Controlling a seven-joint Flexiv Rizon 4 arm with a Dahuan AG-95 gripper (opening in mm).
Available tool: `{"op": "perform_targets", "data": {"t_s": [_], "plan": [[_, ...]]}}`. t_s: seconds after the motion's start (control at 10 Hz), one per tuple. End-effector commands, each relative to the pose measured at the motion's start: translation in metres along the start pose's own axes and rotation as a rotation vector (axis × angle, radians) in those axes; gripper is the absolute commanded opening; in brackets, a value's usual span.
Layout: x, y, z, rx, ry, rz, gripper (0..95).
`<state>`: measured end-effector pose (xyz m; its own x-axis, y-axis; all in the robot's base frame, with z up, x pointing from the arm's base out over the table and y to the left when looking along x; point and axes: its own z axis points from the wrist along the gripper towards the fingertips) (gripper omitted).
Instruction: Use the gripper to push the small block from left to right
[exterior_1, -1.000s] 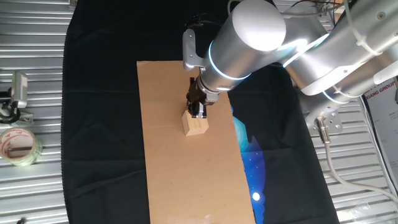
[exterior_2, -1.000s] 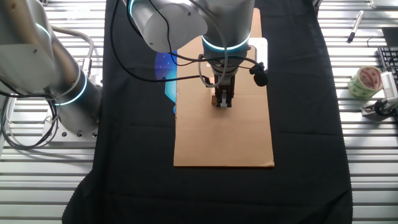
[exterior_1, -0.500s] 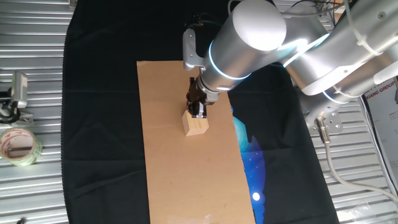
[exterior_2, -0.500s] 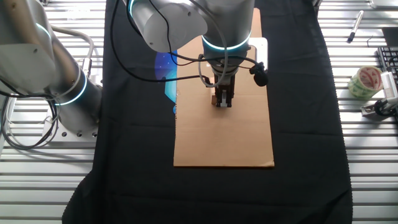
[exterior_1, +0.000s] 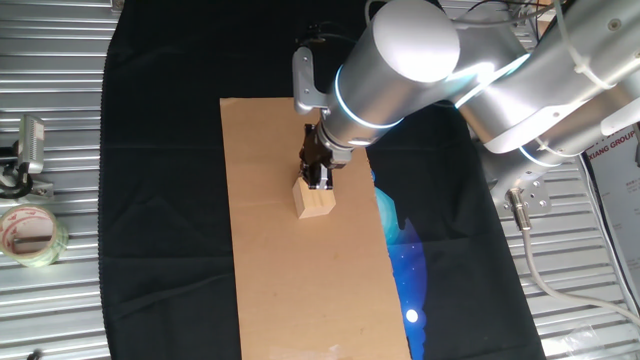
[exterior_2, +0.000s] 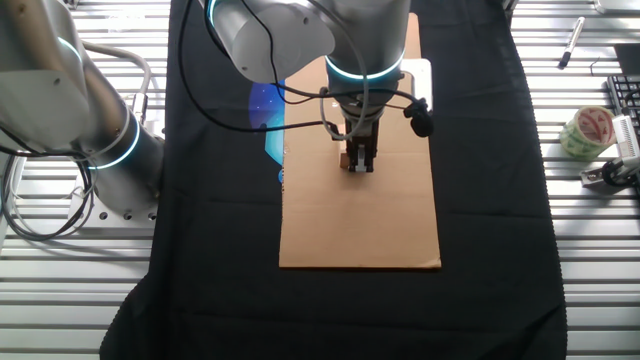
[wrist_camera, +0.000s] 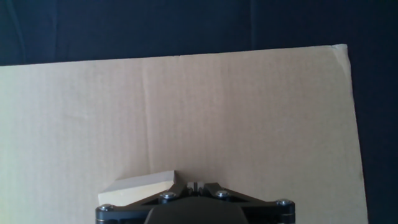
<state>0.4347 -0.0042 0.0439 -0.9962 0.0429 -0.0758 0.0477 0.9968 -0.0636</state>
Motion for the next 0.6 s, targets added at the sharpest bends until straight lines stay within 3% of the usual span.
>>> {"op": "perform_targets", "data": {"t_s": [0.1, 0.4, 0.6], "plan": [[0.0005, -0.0062, -0.0037, -0.009, 0.008, -0.010, 0.0], [0.0004, -0.0067, -0.0041, -0.009, 0.007, -0.005, 0.0], [0.0003, -0.0071, -0.0130, -0.017, 0.022, -0.012, 0.0]]}}
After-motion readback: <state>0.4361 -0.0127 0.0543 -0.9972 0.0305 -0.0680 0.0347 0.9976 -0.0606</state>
